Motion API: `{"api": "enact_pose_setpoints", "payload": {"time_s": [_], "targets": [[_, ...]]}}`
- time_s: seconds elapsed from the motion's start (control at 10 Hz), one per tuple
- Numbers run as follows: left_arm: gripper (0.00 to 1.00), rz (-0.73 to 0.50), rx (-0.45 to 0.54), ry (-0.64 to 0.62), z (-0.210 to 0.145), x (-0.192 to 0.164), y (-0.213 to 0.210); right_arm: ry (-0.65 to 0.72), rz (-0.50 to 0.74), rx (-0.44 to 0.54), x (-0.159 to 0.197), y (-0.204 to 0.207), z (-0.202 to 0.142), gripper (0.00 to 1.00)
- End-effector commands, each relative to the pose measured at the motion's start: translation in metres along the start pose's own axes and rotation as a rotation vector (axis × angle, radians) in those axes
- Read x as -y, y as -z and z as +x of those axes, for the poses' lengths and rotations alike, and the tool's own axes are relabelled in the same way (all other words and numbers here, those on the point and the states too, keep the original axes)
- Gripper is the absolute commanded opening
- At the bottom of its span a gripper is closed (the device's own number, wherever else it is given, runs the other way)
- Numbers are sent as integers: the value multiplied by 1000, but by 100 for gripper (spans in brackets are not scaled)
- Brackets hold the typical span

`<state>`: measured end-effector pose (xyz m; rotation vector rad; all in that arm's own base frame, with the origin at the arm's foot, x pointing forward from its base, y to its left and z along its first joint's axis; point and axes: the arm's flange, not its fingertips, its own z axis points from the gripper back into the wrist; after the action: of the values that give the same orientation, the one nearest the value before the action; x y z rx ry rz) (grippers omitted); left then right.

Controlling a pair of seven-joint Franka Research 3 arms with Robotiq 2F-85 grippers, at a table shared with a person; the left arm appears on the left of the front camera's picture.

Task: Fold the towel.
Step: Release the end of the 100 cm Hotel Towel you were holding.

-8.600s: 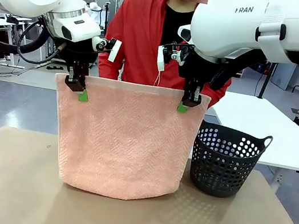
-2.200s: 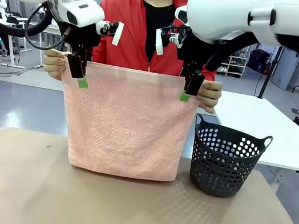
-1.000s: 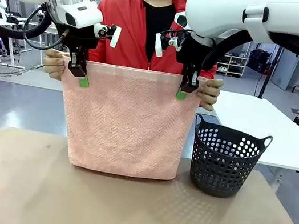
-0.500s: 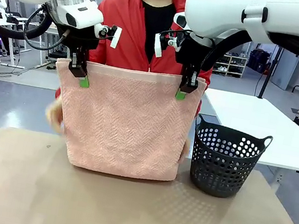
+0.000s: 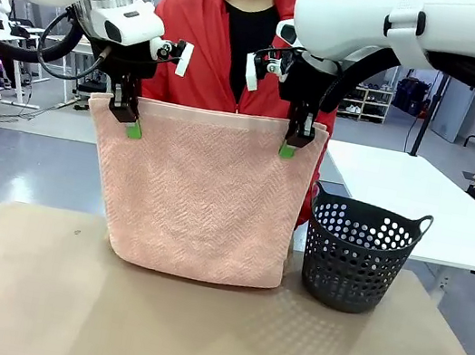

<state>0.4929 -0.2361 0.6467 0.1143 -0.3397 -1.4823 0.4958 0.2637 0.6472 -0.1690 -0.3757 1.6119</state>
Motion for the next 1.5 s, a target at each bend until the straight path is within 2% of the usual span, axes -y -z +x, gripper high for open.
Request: {"api": "enact_pose_setpoints", "payload": {"time_s": [0.0, 1.4], "targets": [[0, 4, 0, -2, -1, -1, -1, 0, -5, -2, 0, -1, -1, 0], [0, 4, 0, -2, -1, -1, -1, 0, -5, -2, 0, -1, -1, 0]]}}
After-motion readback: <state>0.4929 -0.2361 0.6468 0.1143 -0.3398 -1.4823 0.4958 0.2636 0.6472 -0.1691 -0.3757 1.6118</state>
